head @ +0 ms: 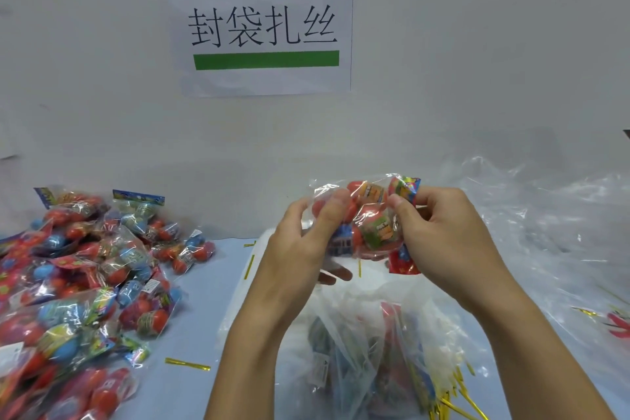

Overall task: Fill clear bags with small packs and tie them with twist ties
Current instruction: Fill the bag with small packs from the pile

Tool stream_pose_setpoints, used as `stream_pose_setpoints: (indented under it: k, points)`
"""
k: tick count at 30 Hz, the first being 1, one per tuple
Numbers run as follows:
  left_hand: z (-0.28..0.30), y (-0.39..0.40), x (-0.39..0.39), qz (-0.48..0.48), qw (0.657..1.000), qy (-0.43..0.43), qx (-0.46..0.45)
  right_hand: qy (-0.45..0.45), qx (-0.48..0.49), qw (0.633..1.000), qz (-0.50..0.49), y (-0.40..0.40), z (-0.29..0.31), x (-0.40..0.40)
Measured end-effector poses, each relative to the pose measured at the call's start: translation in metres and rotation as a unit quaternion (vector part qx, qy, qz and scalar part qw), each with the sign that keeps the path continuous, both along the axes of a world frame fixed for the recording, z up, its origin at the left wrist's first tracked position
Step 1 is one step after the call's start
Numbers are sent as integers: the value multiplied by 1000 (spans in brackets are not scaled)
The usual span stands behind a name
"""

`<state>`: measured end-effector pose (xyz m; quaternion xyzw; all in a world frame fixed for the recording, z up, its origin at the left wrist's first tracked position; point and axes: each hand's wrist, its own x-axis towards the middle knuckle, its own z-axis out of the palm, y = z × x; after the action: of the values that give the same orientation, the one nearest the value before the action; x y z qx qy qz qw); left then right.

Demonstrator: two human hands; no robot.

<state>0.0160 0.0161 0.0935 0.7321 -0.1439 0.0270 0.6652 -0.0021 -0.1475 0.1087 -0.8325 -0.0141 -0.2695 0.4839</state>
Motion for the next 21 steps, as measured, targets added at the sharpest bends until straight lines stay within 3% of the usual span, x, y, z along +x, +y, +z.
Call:
stream_pose_setpoints:
  k: [5,10,15,21]
  points:
    - [-1,-6,-3,-23,999,-3,-25,-30,-13,999,-42,5,-1,3]
    - [7,-6,-3,-36,995,65,-67,-37,-41,998,-22,7,-2,2]
    - [5,-15,-1,87,990,45,-103,-52,-75,996,-3,15,-1,1]
    - [6,-12,-1,116,989,-17,-94,79,44,987,136,-8,5,-5]
